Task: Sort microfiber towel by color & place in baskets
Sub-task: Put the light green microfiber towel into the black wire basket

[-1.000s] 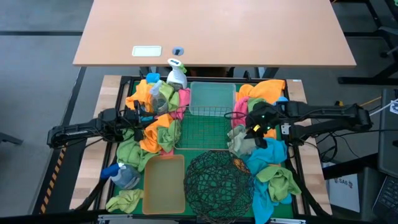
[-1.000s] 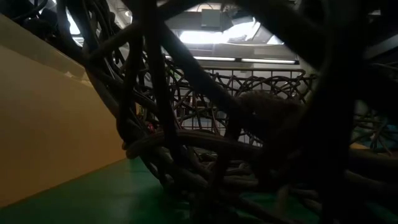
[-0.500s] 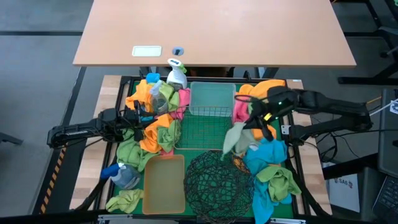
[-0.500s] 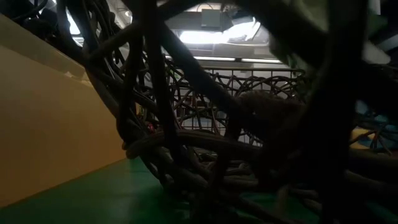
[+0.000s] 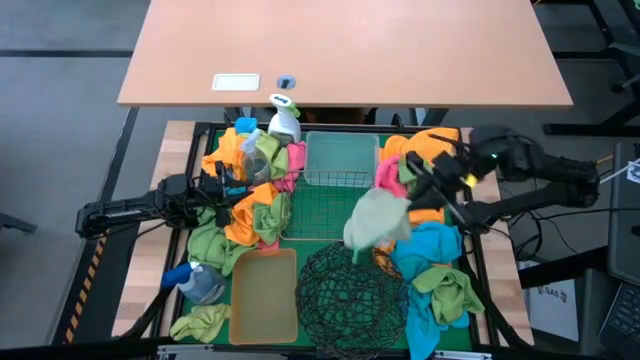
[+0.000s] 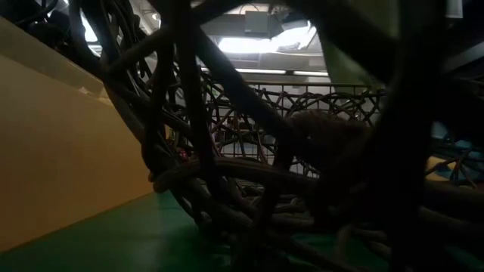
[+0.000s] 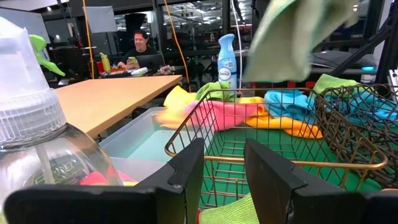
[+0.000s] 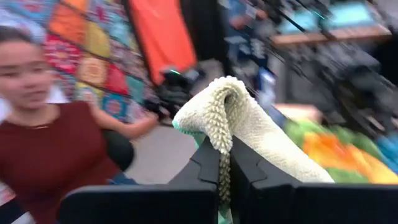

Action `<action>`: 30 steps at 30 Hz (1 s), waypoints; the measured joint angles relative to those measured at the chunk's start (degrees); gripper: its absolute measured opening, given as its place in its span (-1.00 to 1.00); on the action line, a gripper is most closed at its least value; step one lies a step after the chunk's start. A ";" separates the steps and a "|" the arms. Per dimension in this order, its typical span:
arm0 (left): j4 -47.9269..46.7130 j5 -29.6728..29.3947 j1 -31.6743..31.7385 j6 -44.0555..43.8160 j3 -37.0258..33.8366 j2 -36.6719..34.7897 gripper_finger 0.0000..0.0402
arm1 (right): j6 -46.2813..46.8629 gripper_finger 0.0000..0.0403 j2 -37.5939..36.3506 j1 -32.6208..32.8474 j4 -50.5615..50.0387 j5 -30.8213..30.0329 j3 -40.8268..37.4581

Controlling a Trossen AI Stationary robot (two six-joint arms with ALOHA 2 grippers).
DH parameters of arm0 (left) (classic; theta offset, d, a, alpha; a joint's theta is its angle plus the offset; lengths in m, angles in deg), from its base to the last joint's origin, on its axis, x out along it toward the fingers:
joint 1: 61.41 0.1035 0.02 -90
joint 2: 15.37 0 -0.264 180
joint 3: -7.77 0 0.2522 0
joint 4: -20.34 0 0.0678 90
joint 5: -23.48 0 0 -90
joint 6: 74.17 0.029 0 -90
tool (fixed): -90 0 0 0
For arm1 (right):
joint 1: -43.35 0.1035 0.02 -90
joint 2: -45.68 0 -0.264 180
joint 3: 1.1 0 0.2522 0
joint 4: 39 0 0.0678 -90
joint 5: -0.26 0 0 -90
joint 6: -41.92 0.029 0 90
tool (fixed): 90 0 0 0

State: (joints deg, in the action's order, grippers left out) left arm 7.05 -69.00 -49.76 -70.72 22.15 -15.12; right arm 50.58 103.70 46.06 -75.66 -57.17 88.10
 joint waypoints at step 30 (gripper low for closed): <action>0.28 -1.70 0.01 -0.01 0.01 0.00 -0.45 | -1.21 -0.97 25.26 25.74 4.27 -19.80 -0.20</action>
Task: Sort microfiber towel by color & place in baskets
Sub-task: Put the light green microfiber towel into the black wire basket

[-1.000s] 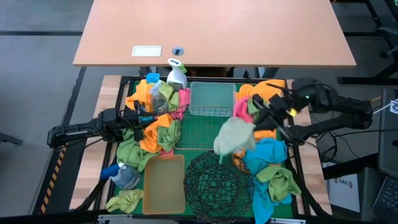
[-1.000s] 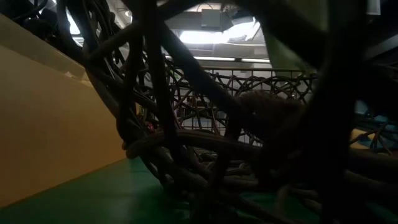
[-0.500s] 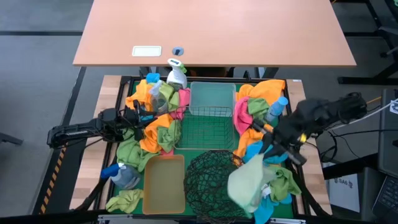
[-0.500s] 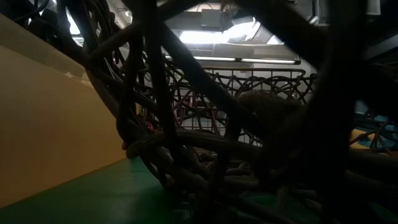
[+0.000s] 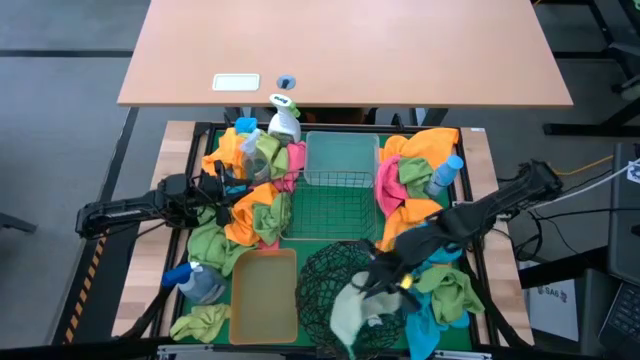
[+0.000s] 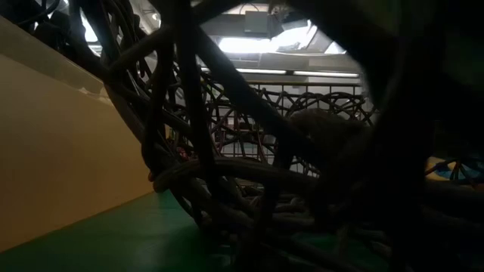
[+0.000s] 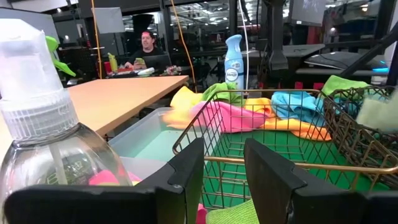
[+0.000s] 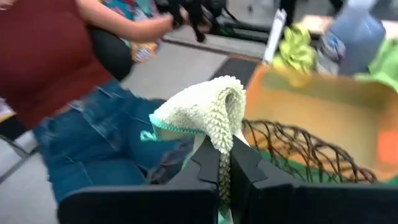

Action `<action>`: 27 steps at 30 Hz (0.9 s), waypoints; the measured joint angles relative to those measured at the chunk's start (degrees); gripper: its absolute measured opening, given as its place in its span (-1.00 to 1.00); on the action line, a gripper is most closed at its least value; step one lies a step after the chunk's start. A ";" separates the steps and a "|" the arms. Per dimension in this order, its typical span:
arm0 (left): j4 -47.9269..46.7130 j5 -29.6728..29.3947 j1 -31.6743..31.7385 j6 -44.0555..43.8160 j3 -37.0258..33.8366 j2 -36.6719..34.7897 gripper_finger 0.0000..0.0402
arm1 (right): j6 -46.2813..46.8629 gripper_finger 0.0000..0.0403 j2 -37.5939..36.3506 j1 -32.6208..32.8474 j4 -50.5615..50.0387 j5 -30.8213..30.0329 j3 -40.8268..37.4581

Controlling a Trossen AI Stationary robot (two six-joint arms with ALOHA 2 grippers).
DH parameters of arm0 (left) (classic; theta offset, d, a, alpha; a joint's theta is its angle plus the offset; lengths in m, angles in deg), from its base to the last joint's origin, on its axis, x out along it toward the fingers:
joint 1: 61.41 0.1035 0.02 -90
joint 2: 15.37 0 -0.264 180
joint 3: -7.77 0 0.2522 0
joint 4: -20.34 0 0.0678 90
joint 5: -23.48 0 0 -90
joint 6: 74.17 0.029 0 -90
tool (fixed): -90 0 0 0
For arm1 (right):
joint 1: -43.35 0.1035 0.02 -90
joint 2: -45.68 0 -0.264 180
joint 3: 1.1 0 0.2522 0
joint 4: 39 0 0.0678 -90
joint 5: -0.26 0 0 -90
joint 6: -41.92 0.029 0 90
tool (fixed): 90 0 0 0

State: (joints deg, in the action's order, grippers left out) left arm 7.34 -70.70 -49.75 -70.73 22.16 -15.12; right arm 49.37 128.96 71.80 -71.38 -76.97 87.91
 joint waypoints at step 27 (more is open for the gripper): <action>0.00 0.00 -0.01 -0.37 -0.01 0.00 -0.45 | 7.48 -0.85 6.63 0.02 -6.47 -6.64 0.09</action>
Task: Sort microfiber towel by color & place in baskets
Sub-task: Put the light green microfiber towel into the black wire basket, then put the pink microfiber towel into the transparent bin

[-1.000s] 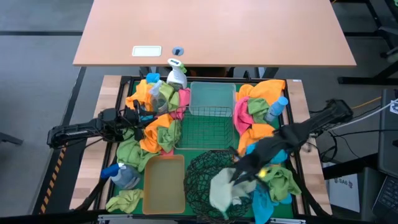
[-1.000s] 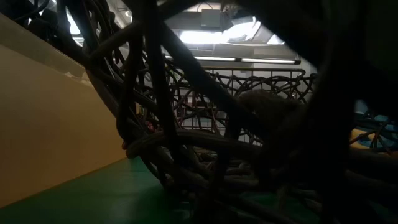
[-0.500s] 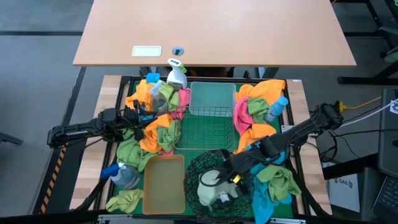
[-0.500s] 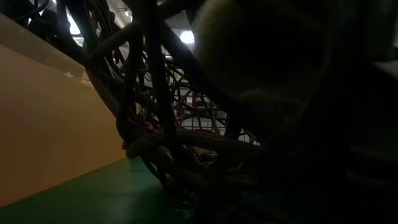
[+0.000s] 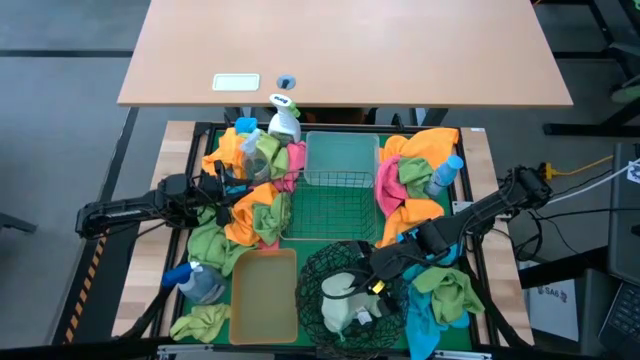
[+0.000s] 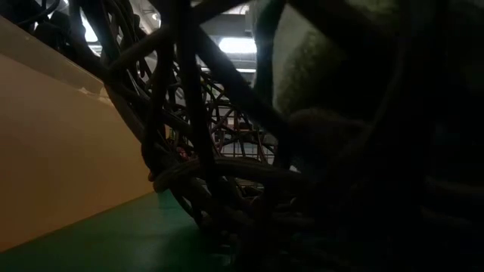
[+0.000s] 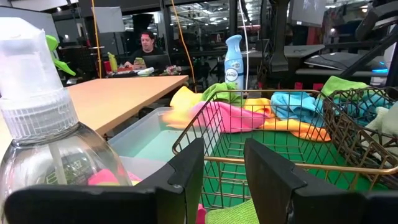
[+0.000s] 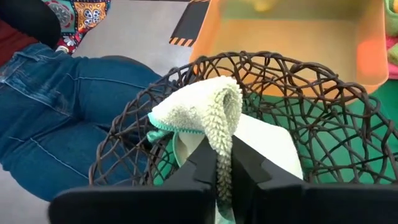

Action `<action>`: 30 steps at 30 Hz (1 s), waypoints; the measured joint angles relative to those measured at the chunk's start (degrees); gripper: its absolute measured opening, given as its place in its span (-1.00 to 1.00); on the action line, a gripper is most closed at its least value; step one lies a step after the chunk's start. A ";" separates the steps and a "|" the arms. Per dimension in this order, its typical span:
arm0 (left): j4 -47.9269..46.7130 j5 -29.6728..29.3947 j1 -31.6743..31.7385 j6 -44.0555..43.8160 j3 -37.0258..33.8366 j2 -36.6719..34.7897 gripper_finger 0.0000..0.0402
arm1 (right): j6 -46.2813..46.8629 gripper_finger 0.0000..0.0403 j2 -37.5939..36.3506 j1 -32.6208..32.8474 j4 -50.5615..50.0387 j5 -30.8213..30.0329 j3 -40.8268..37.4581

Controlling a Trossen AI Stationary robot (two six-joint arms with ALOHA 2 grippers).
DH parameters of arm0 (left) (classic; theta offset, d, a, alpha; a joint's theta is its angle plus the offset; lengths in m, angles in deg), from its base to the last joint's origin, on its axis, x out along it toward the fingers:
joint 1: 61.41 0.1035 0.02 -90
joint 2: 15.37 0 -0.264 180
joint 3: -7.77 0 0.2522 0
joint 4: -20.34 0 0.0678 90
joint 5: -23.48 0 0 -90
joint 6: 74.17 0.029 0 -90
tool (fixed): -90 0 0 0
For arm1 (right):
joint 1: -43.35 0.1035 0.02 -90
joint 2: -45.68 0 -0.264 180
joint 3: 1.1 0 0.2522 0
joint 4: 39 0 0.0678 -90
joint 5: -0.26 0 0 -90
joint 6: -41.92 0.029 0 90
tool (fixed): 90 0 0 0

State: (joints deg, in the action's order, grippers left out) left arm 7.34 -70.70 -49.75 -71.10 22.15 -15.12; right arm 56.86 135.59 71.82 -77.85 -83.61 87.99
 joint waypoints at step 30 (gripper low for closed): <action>0.00 0.00 0.00 0.02 0.01 0.00 -0.45 | -12.72 0.19 -1.21 -13.19 -49.03 -9.44 20.41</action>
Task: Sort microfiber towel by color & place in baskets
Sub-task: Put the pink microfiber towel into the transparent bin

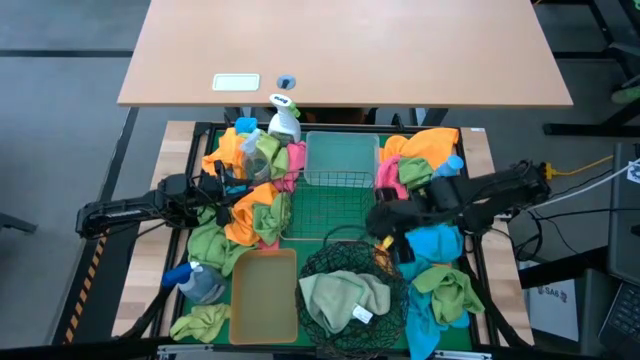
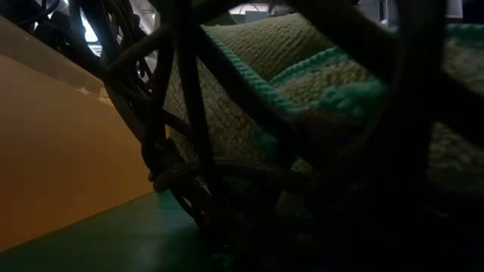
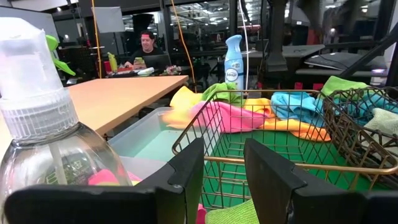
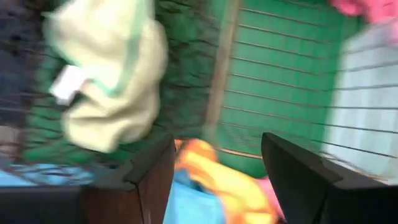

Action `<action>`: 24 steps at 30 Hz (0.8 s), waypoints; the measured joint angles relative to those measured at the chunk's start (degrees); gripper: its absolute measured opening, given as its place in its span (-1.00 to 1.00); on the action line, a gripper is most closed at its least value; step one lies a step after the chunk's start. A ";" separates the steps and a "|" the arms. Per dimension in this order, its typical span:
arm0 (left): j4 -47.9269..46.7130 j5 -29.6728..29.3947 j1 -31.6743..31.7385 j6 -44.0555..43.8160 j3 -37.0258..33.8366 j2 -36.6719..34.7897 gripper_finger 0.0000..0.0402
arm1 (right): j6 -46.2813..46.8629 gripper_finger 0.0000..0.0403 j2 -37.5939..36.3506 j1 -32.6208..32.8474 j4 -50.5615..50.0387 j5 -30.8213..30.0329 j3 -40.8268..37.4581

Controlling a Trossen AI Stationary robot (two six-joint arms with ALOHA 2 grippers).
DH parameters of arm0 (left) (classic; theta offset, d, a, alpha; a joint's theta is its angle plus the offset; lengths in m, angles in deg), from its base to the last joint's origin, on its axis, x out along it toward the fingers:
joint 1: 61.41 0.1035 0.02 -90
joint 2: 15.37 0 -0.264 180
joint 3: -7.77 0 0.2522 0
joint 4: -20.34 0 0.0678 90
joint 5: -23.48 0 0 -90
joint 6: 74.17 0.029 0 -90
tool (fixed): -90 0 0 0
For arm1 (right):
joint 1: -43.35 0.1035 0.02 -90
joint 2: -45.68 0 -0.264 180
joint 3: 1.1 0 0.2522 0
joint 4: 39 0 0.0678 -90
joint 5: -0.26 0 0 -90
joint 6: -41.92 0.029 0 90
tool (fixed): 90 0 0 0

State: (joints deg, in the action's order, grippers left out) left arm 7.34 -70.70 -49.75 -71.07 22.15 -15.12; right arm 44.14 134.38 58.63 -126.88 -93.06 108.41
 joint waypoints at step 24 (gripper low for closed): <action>0.00 -0.02 0.00 0.03 0.00 0.00 -0.45 | -30.19 0.19 -0.48 -47.11 12.85 6.97 -19.14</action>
State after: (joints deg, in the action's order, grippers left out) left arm 7.34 -70.73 -49.75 -71.05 22.15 -15.12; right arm 13.95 133.91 11.53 -114.02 -86.09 89.26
